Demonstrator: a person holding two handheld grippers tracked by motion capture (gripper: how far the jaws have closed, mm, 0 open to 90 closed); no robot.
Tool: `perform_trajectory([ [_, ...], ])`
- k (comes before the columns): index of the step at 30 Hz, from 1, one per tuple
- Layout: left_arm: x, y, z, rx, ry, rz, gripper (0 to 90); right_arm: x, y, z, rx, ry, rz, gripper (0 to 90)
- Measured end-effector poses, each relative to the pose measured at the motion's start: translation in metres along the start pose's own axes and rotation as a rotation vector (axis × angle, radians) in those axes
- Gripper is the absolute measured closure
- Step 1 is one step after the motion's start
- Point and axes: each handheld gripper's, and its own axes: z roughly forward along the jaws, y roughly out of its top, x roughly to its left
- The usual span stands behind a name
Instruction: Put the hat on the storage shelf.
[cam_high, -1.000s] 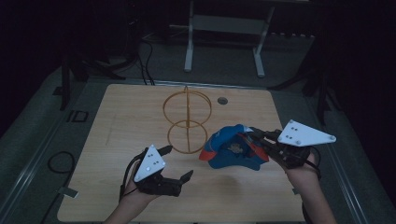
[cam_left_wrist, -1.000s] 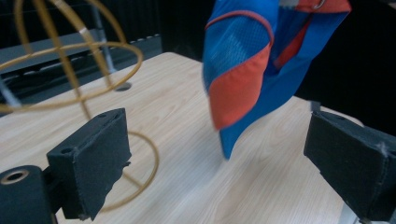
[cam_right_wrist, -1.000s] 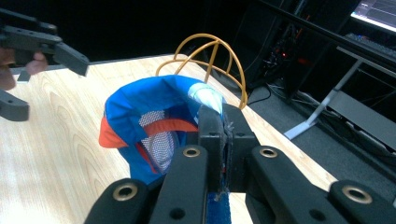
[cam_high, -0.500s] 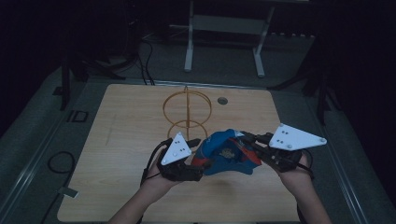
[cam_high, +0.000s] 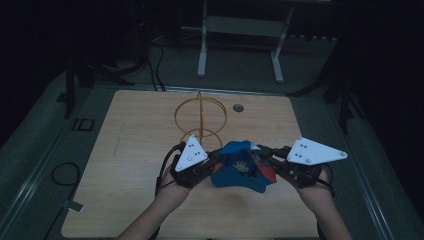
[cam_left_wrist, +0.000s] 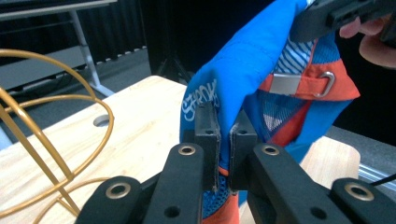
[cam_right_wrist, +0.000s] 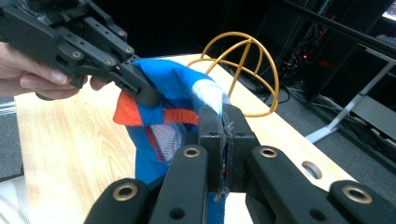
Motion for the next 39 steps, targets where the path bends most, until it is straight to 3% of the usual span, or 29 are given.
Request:
perform_trajectory([
  [6, 0.001, 0.007, 0.005, -0.003, 0.025, 0.011, 87.3, 0.004, -0.010, -0.007, -0.007, 0.022, 0.023, 87.8],
  [11, -0.003, 0.015, 0.006, -0.027, 0.032, 0.067, 87.6, 0.010, -0.014, -0.016, -0.024, 0.047, 0.037, 87.5],
  [16, -0.007, 0.024, 0.007, -0.054, 0.023, 0.089, 87.7, 0.023, -0.017, -0.022, -0.048, 0.068, 0.041, 87.2],
  [20, -0.006, 0.026, 0.003, -0.124, -0.025, 0.121, 87.7, 0.029, -0.018, -0.026, -0.068, 0.122, 0.050, 76.7],
  [23, -0.002, 0.025, -0.002, -0.192, -0.068, 0.150, 87.6, 0.030, -0.017, -0.032, -0.099, 0.128, 0.059, 63.5],
  [24, -0.001, 0.025, -0.003, -0.199, -0.060, 0.155, 87.6, 0.029, -0.016, -0.035, -0.109, 0.125, 0.063, 60.9],
  [28, 0.005, 0.028, -0.008, -0.227, -0.126, 0.173, 87.6, 0.025, -0.017, -0.042, -0.123, 0.111, 0.068, 60.3],
  [32, 0.011, 0.027, -0.014, -0.257, -0.152, 0.201, 87.5, 0.020, -0.020, -0.044, -0.129, 0.098, 0.084, 59.8],
  [38, 0.020, 0.023, -0.019, -0.267, -0.189, 0.184, 87.4, 0.010, -0.024, -0.054, -0.156, 0.072, 0.112, 59.6],
  [39, 0.021, 0.022, -0.021, -0.278, -0.213, 0.175, 87.4, 0.008, -0.024, -0.056, -0.160, 0.062, 0.114, 59.7],
])
